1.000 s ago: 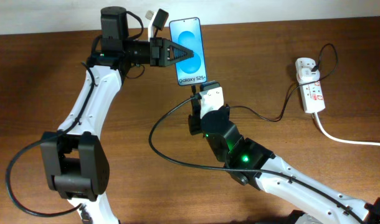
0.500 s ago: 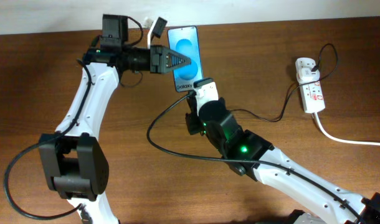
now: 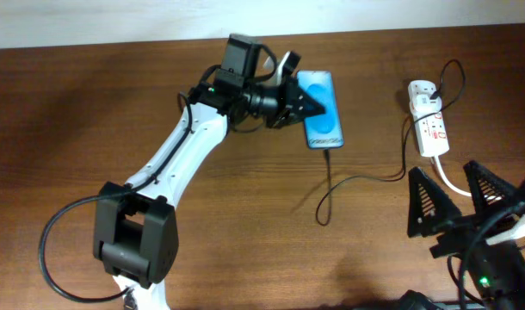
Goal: Plug charger to phone and switch on socket
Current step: 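Lower the phone onto the table with the left gripper and release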
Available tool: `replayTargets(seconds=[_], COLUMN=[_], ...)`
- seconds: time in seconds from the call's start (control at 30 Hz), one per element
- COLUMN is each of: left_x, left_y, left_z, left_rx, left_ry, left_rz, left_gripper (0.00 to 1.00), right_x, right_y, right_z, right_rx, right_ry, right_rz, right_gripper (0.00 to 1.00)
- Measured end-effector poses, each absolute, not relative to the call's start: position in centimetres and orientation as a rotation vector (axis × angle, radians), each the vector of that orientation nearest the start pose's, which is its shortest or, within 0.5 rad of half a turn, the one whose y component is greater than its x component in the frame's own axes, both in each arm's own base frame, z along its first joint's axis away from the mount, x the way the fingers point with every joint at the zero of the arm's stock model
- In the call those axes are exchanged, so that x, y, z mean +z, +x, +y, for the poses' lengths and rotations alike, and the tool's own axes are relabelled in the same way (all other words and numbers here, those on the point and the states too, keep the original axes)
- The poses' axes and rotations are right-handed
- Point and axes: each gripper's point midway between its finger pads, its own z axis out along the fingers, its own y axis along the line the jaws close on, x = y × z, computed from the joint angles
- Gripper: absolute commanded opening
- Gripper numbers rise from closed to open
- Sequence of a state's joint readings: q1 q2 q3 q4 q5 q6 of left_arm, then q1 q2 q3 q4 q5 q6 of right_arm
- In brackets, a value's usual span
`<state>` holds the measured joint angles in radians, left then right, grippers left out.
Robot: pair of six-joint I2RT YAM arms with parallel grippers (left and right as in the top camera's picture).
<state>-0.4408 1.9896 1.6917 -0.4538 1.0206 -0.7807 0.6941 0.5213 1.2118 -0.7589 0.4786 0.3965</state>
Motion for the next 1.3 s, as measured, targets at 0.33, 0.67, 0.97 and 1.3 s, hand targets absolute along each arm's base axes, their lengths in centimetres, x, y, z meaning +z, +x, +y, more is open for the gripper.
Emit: replayTargets(seconds=[0.33,0.67,0.97,1.3], left_x=[2.8,1.1,2.3,0.4], left_y=[37.2,37.6,39.3,42.2], left_z=[-29.4,-28.4,-27.4,-14.1], left_rx=[-1.291,-1.182,-0.98,-0.097], left_ry=[0.564,0.55,0.464,0.023], left_rz=[2.883,2.935,2.952,3.113], left_gripper=[0.02,0.3,0.99,0.99], right_x=[31.9,28.6,28.5,29.0], right_y=[27.2,29.3,29.2,29.9], right_z=[14.4,16.7,16.6,14.7], right_rx=[0.33,0.343,0.342,0.225], right_ry=[0.04,0.09,0.09,0.154], right_rz=[2.103,2.195,2.203,2.151], right_gripper=[0.99,0.99,0.99,0.99])
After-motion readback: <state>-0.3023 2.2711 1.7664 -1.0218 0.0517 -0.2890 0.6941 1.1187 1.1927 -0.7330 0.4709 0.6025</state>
